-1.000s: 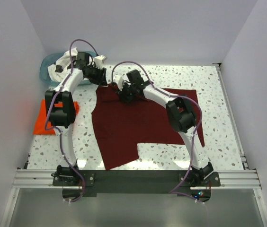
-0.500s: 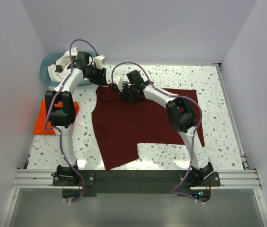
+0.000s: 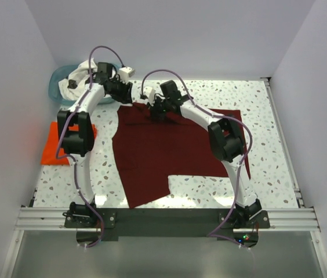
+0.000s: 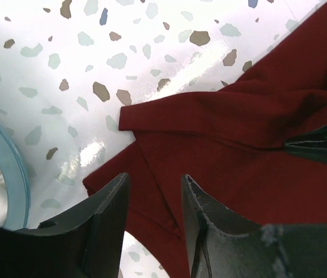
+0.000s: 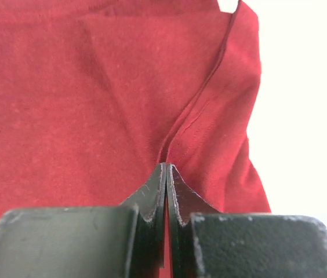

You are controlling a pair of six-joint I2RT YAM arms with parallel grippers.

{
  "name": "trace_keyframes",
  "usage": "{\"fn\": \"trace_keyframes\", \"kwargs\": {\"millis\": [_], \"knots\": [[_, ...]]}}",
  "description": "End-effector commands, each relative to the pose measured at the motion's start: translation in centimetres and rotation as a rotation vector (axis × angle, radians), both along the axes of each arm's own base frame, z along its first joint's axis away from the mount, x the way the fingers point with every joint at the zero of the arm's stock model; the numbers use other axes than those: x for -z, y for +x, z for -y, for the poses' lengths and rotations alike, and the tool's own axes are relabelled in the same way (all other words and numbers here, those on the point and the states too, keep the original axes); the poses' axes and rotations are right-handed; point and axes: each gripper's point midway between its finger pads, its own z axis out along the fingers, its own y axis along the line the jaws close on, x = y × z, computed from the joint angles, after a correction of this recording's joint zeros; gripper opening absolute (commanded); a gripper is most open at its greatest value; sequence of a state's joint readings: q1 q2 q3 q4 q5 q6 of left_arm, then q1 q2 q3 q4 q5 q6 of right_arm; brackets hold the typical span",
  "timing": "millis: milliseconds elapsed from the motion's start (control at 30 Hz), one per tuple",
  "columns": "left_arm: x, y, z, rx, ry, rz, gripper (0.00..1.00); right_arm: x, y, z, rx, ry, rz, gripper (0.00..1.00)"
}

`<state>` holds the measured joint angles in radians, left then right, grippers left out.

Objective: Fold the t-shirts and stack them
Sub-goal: Fold the tshirt

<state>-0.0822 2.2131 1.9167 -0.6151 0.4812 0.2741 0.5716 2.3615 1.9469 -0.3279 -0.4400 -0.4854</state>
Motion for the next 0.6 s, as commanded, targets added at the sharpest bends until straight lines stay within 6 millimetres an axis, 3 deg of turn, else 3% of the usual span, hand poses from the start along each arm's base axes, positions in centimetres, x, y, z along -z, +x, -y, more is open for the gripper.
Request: {"fn": "trace_keyframes", "kwargs": {"millis": [0,167,567], "knots": [[-1.0,2.4,1.0,0.045,0.076,0.114,0.45,-6.9,0.6,-0.6,-0.015,0.107,0.101,0.00],[0.4,3.3,2.2,0.053,0.144,0.129,0.46,-6.8,0.8,0.2,-0.006,0.098,0.095,0.00],[2.2,5.3,1.4,-0.023,0.204,0.155,0.43,-5.3,-0.4,1.0,-0.017,0.074,0.056,0.00]]}}
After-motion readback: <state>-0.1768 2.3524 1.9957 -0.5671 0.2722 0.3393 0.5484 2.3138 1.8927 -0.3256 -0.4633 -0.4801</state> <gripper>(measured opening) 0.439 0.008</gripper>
